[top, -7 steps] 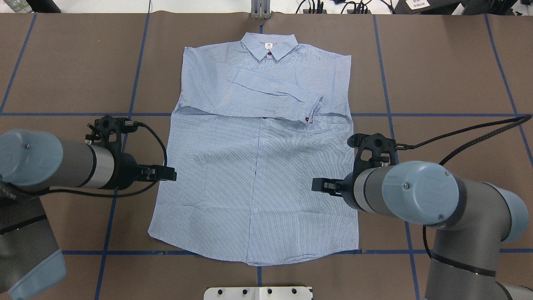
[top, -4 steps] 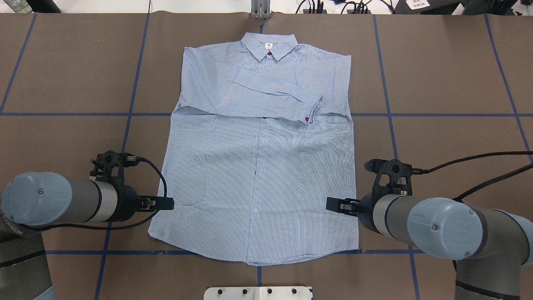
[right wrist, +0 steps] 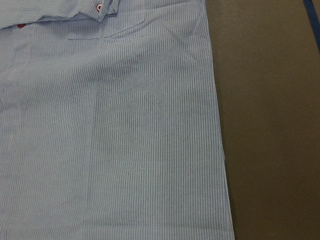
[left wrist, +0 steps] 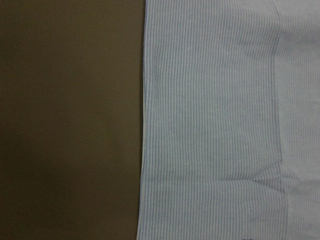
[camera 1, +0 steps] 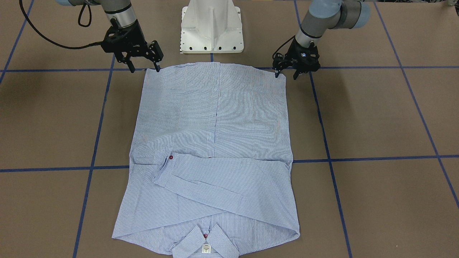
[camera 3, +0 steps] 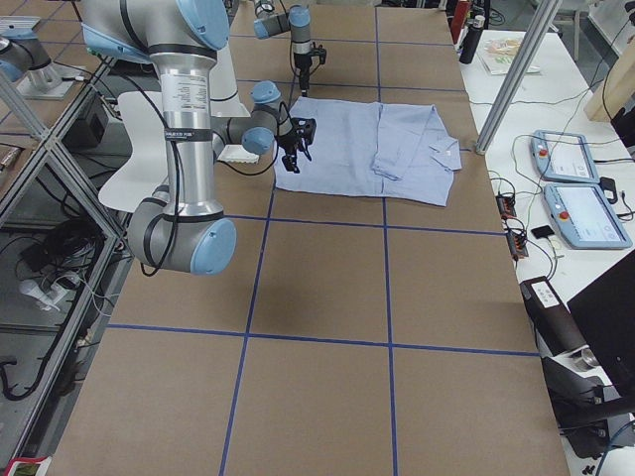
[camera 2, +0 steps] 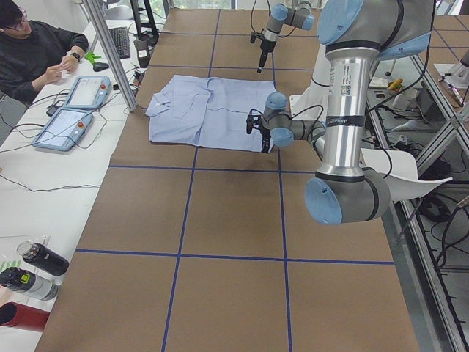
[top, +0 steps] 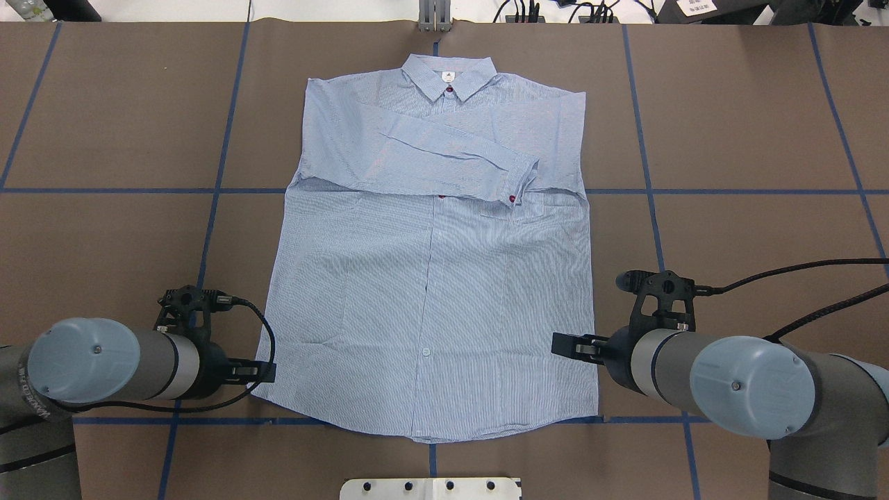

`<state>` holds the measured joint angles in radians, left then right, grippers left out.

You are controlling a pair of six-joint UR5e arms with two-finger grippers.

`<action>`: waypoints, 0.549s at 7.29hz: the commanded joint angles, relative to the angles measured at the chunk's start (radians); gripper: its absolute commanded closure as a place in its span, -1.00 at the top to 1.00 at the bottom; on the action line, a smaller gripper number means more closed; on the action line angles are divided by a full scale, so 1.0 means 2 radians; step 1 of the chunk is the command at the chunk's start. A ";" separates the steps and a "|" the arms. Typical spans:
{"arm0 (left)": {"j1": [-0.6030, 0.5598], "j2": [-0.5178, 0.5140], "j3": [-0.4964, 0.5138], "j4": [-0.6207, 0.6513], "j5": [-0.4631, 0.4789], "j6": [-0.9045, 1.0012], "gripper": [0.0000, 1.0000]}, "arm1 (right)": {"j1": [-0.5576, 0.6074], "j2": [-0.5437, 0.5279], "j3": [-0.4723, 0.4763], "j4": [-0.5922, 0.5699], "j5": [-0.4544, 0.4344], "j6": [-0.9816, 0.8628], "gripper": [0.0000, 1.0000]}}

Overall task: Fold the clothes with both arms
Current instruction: 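Pinch the hem edge with the left gripper while the right gripper aligns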

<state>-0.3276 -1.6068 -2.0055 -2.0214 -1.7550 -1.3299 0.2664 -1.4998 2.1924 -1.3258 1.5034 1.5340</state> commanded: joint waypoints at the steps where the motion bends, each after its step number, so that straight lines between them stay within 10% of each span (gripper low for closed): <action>1: 0.005 -0.003 0.009 0.009 -0.001 0.000 0.33 | 0.000 0.000 0.000 0.000 0.000 0.000 1.00; 4: 0.009 -0.026 0.029 0.009 -0.001 -0.011 0.18 | -0.001 -0.001 -0.001 -0.001 0.000 0.000 1.00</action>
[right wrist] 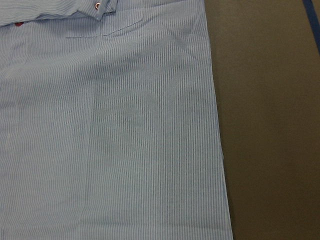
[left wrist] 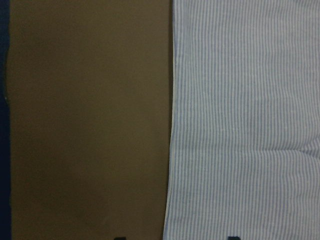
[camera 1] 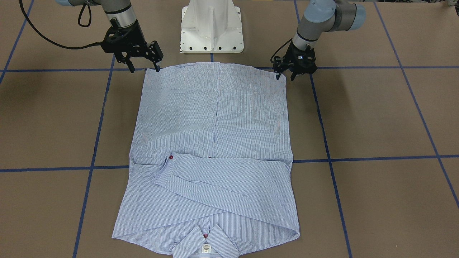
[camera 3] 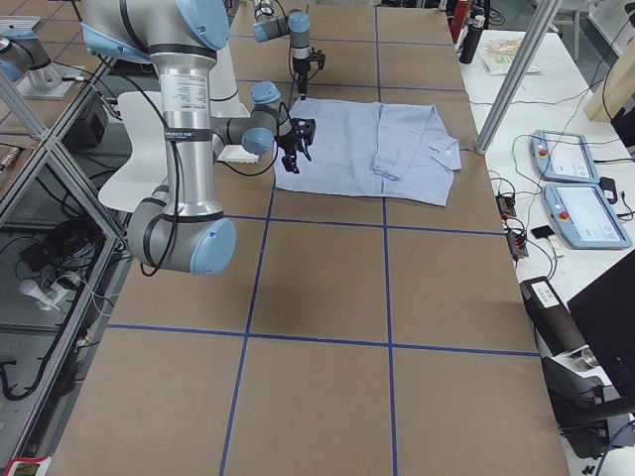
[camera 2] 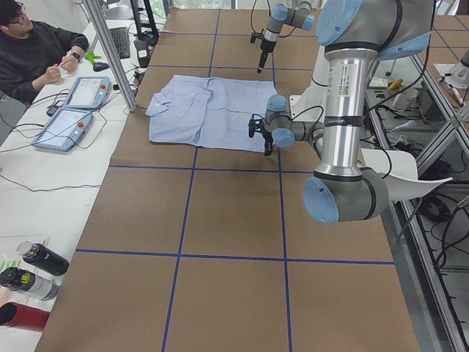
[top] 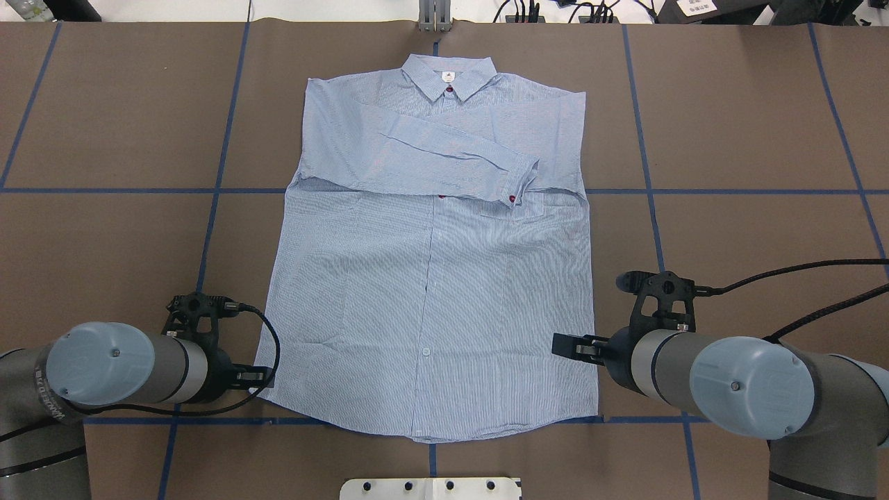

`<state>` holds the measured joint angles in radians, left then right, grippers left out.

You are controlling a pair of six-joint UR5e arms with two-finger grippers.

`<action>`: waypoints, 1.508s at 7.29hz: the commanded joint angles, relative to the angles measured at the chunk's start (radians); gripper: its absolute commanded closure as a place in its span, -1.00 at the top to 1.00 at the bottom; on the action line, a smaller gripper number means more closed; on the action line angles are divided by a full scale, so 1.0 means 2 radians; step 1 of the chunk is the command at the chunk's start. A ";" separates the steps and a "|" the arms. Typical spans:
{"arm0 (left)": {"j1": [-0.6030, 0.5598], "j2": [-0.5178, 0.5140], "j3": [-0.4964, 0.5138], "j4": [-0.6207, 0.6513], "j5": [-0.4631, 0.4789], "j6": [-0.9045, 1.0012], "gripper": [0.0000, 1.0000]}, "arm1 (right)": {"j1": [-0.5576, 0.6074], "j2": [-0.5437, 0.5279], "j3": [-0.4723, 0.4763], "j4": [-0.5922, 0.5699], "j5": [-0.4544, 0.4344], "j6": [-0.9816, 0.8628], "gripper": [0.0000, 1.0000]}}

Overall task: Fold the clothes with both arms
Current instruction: 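Pinch the hem edge with the left gripper while the right gripper aligns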

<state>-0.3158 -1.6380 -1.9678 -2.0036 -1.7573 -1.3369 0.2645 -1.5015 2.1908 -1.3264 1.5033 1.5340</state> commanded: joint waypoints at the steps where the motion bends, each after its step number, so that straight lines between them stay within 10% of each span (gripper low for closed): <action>1: 0.008 -0.012 0.011 0.000 0.000 -0.015 0.08 | 0.000 0.000 0.000 0.000 0.000 0.000 1.00; 4: 0.008 -0.011 0.004 0.002 -0.003 -0.016 -0.89 | 0.000 0.000 -0.001 0.001 0.000 0.000 1.00; 11: 0.006 -0.013 -0.002 0.003 -0.003 -0.033 -1.00 | -0.008 -0.022 -0.008 0.019 -0.001 0.013 1.00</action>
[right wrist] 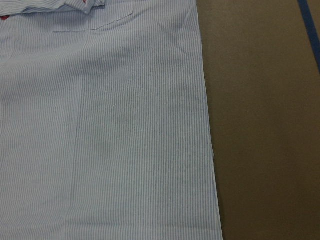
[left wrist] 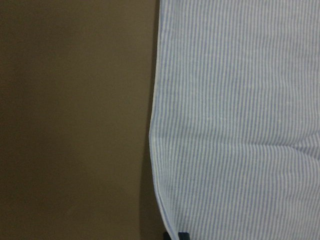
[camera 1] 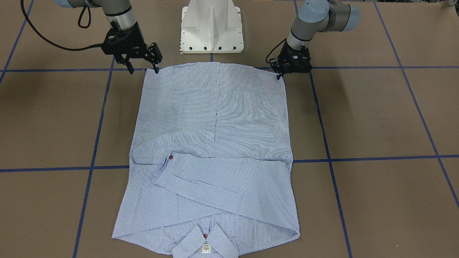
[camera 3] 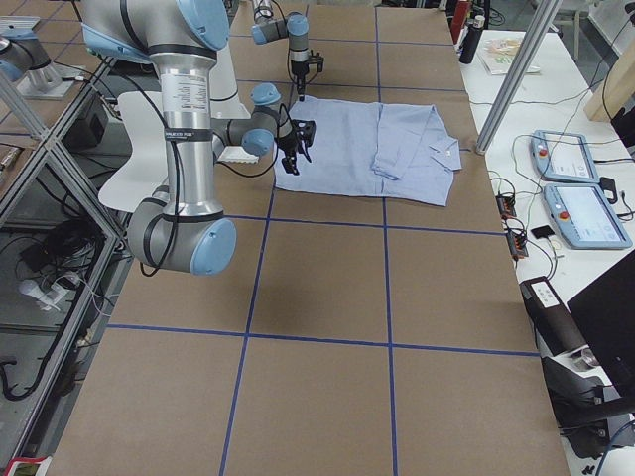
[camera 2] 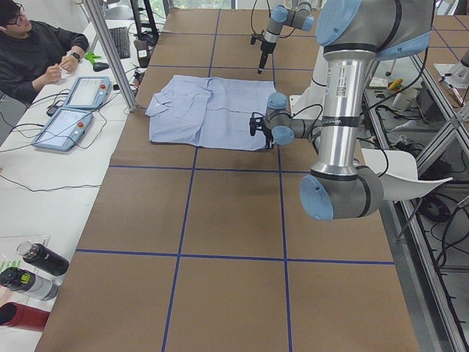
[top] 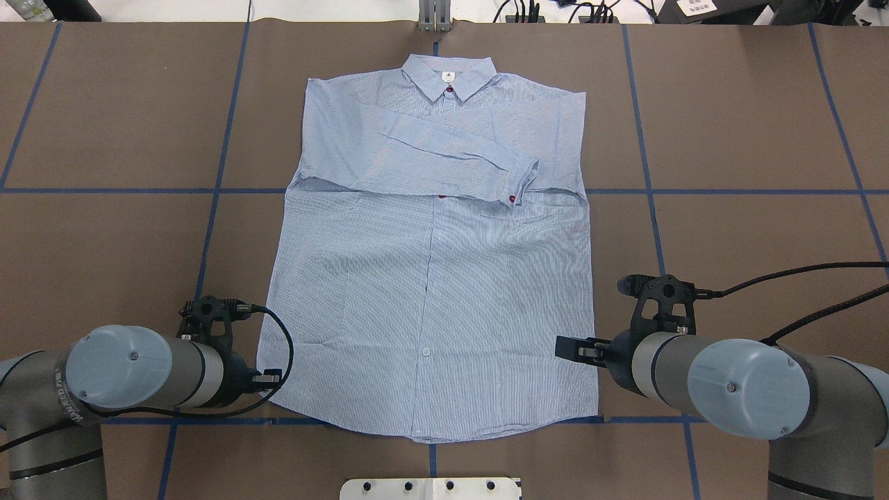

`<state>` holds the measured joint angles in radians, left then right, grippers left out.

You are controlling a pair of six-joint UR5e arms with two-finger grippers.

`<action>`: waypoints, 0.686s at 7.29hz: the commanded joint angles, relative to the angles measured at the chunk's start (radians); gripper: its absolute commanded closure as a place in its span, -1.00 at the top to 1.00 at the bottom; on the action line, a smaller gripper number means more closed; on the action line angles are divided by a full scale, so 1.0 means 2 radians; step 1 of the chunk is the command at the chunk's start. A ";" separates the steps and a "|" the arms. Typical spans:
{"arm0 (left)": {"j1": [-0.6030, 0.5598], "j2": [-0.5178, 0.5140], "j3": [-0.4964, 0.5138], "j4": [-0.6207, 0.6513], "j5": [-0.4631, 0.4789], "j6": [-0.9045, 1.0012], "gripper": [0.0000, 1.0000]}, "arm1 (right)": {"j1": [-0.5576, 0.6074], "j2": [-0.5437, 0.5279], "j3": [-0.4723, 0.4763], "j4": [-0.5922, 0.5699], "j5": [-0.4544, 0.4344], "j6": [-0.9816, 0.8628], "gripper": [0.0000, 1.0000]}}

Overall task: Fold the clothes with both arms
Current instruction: 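Pinch the hem edge with the left gripper while the right gripper aligns, then shift the right gripper to the hem corner and pinch it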

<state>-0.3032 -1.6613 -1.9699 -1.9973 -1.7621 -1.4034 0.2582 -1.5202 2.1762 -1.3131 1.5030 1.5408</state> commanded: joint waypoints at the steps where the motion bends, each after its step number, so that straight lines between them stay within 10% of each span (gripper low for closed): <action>1: 0.001 -0.002 -0.007 0.000 -0.001 0.000 -1.00 | -0.016 -0.053 -0.002 0.079 -0.015 0.019 1.00; 3: 0.001 -0.001 -0.013 0.000 0.000 0.000 -1.00 | -0.042 -0.094 -0.009 0.130 -0.046 0.040 0.98; 5: -0.001 0.005 -0.030 0.000 0.000 0.000 -1.00 | -0.080 -0.091 -0.015 0.132 -0.089 0.106 0.37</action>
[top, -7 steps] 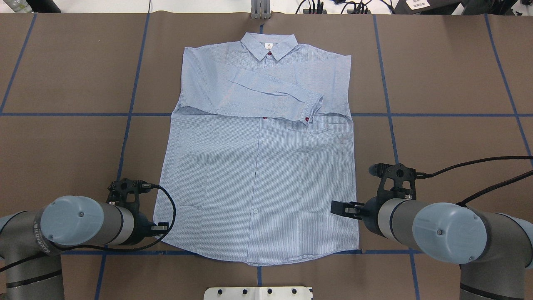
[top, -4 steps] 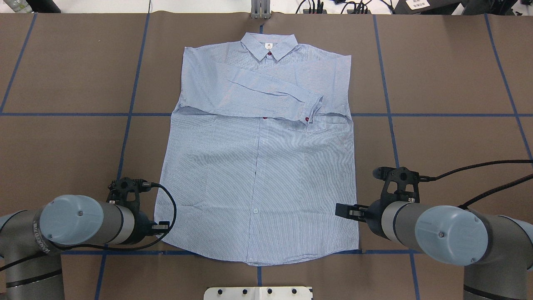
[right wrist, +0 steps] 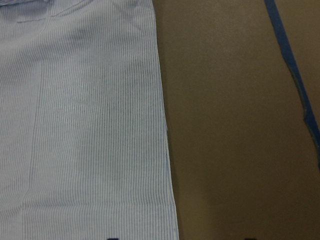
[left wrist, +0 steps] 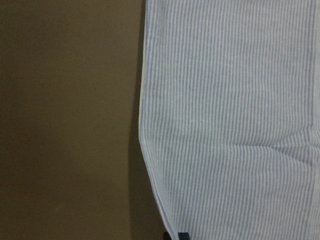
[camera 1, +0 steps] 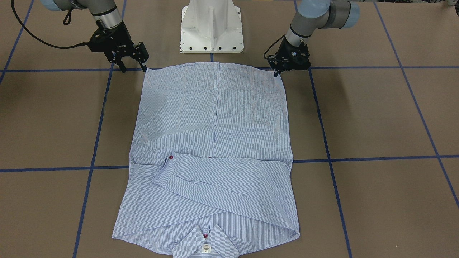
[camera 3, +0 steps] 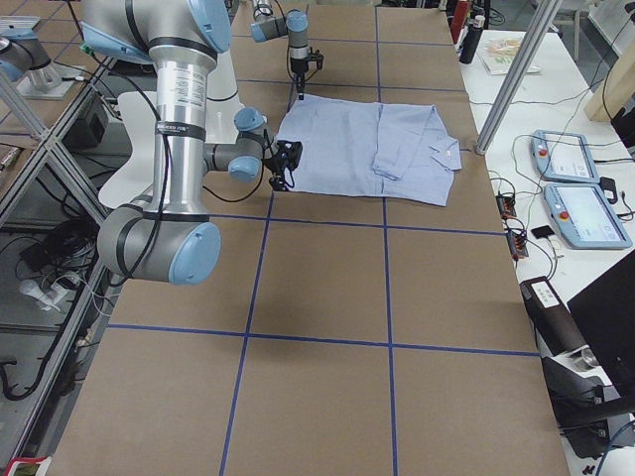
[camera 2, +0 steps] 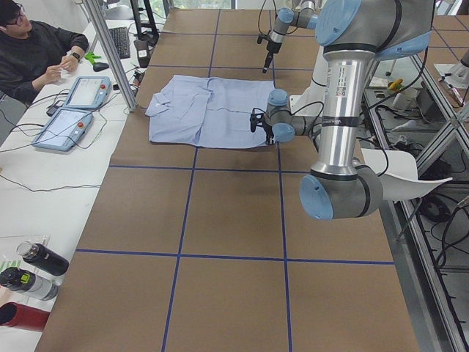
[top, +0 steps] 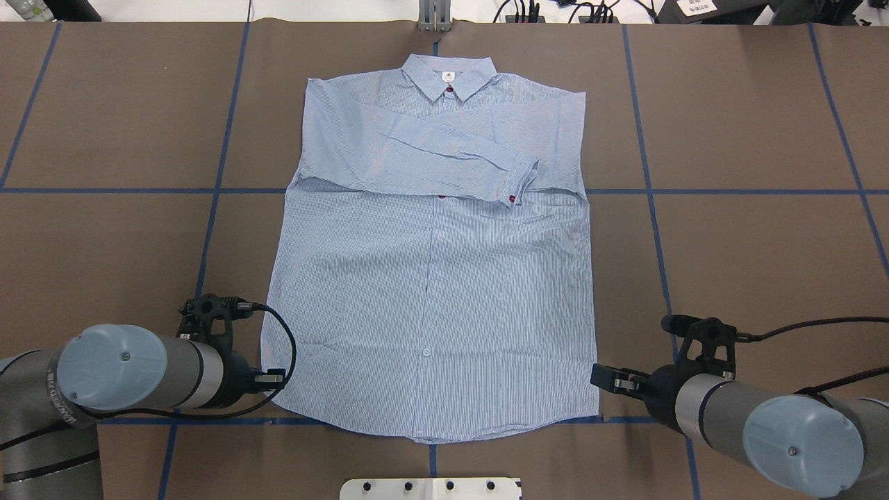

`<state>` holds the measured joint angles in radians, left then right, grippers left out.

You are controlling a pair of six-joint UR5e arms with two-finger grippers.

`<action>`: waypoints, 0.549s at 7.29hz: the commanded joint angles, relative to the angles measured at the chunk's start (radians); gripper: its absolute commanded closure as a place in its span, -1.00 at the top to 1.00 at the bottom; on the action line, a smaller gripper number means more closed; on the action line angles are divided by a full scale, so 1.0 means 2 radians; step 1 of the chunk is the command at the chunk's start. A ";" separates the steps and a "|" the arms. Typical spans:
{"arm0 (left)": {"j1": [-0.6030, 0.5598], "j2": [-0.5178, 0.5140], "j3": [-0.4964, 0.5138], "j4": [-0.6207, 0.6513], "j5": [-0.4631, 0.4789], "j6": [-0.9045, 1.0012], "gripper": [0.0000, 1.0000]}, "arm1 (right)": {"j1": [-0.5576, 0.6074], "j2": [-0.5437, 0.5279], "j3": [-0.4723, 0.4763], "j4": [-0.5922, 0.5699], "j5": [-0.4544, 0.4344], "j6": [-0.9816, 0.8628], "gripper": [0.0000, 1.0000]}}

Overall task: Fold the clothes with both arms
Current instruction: 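Shift the right gripper to the hem corner and pinch it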

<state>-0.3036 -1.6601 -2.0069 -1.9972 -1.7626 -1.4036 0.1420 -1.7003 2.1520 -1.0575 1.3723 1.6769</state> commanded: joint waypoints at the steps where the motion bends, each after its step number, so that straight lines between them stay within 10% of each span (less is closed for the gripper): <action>1: -0.002 0.008 -0.025 0.000 0.000 0.000 -1.00 | -0.033 0.002 -0.005 0.005 -0.039 0.051 0.23; 4: -0.002 0.007 -0.029 0.000 0.002 0.000 -1.00 | -0.072 0.012 -0.018 0.005 -0.092 0.084 0.05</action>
<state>-0.3081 -1.6461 -2.0608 -1.9972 -1.7598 -1.4036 0.0354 -1.6825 2.1269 -1.0479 1.2439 1.8135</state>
